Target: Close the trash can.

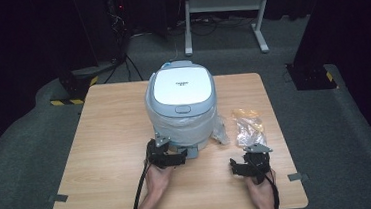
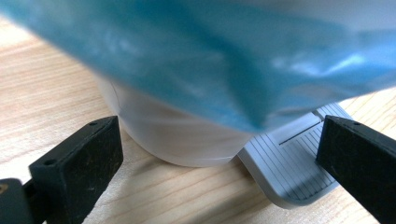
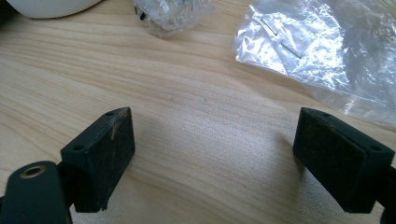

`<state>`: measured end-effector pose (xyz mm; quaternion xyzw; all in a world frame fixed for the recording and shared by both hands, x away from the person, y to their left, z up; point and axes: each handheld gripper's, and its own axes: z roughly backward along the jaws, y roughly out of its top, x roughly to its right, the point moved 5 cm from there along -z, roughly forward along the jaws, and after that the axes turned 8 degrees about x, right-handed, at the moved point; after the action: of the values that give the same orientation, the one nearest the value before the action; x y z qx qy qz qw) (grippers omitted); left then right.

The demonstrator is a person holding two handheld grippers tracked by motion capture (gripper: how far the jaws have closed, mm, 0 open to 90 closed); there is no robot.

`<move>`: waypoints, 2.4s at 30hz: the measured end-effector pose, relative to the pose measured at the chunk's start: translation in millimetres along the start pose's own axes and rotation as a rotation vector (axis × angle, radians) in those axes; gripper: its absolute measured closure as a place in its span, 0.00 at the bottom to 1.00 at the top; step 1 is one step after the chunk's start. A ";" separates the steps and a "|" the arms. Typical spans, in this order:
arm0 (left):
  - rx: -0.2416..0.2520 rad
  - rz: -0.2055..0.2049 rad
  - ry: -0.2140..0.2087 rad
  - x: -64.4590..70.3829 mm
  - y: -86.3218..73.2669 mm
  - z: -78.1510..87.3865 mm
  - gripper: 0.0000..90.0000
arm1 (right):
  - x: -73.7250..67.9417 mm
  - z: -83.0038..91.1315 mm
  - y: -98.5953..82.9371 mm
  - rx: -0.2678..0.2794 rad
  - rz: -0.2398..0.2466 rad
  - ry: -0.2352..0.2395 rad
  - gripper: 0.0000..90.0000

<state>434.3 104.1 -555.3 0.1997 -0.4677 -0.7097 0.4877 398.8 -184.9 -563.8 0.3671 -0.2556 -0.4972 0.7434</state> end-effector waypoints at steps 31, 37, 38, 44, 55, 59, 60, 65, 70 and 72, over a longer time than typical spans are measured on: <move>-0.019 -0.067 0.050 4.6 -3.3 -3.6 0.00 | -0.4 -0.2 0.2 0.001 0.001 0.002 0.14; -0.048 -0.073 0.056 5.0 -4.0 -6.3 0.00 | -1.4 -0.8 0.7 -0.002 0.001 0.004 0.14; -0.048 -0.073 0.056 5.0 -4.0 -6.3 0.00 | -1.4 -0.8 0.7 -0.002 0.001 0.004 0.14; -0.060 -0.071 0.059 5.3 -4.4 -7.8 0.00 | -0.2 5.0 0.4 0.003 -0.004 0.039 0.24; -0.066 -0.067 0.053 3.9 -4.4 -7.9 0.00 | -7.6 28.2 13.8 0.117 0.013 0.138 0.28; -0.068 -0.066 0.052 3.6 -4.4 -7.9 0.00 | -9.2 21.9 22.2 0.117 0.000 0.152 0.29; -0.068 -0.066 0.052 3.6 -4.4 -7.9 0.00 | -9.2 21.9 22.2 0.117 0.000 0.152 0.29; -0.070 -0.052 0.048 3.7 -4.6 -8.2 0.01 | -18.5 12.3 33.9 0.143 0.016 0.171 0.33; -0.070 -0.058 0.050 3.7 -4.6 -8.0 0.01 | -22.6 4.8 50.3 0.148 0.018 0.182 0.36; -0.070 -0.058 0.051 3.8 -4.6 -8.0 0.01 | -23.3 0.9 57.5 0.157 0.021 0.182 0.37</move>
<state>436.2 97.4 -562.4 0.2141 -0.4242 -0.7340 0.4853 421.1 -150.0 -517.6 0.4650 -0.2290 -0.4325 0.7377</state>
